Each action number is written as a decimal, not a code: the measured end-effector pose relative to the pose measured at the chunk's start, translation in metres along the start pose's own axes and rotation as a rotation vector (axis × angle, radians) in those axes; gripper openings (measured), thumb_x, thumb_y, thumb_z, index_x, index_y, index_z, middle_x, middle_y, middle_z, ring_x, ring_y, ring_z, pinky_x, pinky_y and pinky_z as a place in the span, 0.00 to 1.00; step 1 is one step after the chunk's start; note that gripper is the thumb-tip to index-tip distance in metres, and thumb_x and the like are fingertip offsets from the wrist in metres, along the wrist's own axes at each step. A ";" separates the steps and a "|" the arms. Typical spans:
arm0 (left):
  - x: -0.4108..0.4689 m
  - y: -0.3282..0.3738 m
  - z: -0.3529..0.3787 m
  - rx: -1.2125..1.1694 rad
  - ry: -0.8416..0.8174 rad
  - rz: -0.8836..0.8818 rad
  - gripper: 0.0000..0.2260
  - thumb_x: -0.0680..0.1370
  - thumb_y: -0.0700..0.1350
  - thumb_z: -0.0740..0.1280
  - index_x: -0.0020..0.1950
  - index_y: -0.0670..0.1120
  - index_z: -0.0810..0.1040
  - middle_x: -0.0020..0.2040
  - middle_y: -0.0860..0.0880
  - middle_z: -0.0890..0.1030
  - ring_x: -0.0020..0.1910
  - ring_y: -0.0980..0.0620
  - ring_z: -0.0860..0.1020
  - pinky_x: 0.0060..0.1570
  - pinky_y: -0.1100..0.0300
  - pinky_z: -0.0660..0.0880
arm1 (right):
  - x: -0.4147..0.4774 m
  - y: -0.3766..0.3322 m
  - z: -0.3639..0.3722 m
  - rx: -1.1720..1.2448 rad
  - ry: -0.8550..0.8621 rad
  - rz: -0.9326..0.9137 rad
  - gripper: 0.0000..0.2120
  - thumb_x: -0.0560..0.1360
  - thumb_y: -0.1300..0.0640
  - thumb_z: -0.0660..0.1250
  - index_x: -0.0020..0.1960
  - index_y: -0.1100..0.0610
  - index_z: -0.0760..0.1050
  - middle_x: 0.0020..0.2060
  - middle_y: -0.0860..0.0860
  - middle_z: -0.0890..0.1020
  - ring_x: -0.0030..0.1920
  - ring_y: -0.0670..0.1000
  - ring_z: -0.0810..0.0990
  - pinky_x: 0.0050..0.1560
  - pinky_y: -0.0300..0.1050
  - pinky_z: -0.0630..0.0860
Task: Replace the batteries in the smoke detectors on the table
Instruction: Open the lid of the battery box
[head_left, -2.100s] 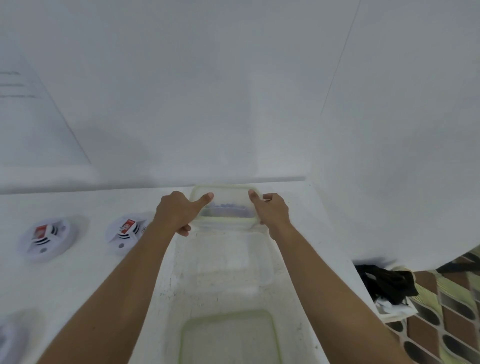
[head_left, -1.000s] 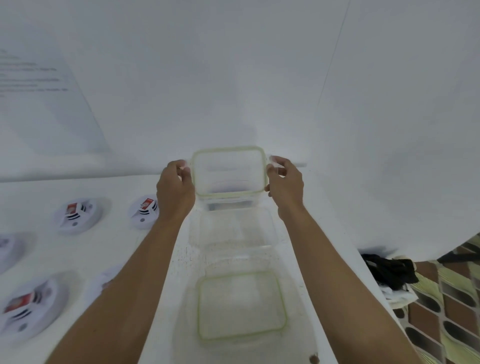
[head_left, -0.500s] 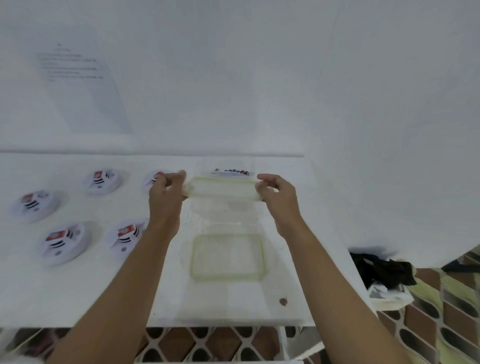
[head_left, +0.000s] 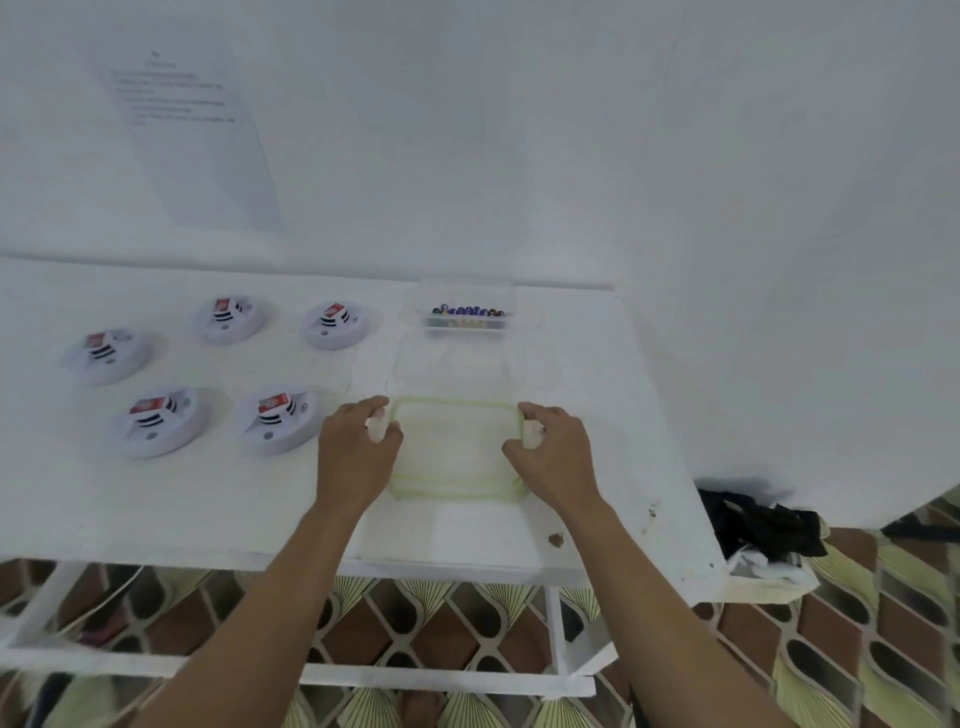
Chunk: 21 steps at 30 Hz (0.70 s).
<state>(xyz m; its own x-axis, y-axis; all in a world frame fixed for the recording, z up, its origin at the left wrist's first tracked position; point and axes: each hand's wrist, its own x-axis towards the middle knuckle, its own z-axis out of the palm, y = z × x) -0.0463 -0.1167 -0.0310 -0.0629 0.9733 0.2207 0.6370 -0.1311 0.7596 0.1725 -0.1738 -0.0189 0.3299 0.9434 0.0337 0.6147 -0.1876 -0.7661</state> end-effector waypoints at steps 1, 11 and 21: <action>-0.002 -0.004 0.003 0.028 -0.011 0.004 0.16 0.77 0.44 0.69 0.64 0.47 0.78 0.58 0.47 0.80 0.56 0.44 0.76 0.58 0.53 0.72 | -0.001 0.002 0.001 -0.058 -0.002 -0.001 0.26 0.73 0.55 0.70 0.70 0.52 0.75 0.64 0.48 0.78 0.66 0.54 0.71 0.68 0.48 0.67; -0.016 -0.001 0.014 0.042 -0.028 -0.066 0.17 0.78 0.43 0.68 0.67 0.42 0.75 0.63 0.43 0.77 0.62 0.46 0.74 0.61 0.60 0.66 | -0.005 0.014 0.009 -0.003 -0.047 -0.003 0.23 0.79 0.60 0.64 0.74 0.60 0.70 0.70 0.56 0.73 0.70 0.56 0.71 0.69 0.42 0.65; -0.014 0.011 0.005 0.052 -0.095 -0.116 0.19 0.79 0.50 0.67 0.67 0.43 0.75 0.65 0.45 0.78 0.63 0.46 0.75 0.65 0.55 0.68 | -0.002 0.008 0.003 -0.006 -0.099 0.053 0.23 0.80 0.57 0.63 0.75 0.58 0.68 0.70 0.57 0.71 0.71 0.58 0.68 0.68 0.48 0.66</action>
<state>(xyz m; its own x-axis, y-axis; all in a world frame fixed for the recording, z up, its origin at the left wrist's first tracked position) -0.0350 -0.1312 -0.0291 -0.0666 0.9951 0.0729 0.6687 -0.0097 0.7434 0.1746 -0.1763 -0.0266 0.2898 0.9544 -0.0709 0.6025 -0.2395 -0.7613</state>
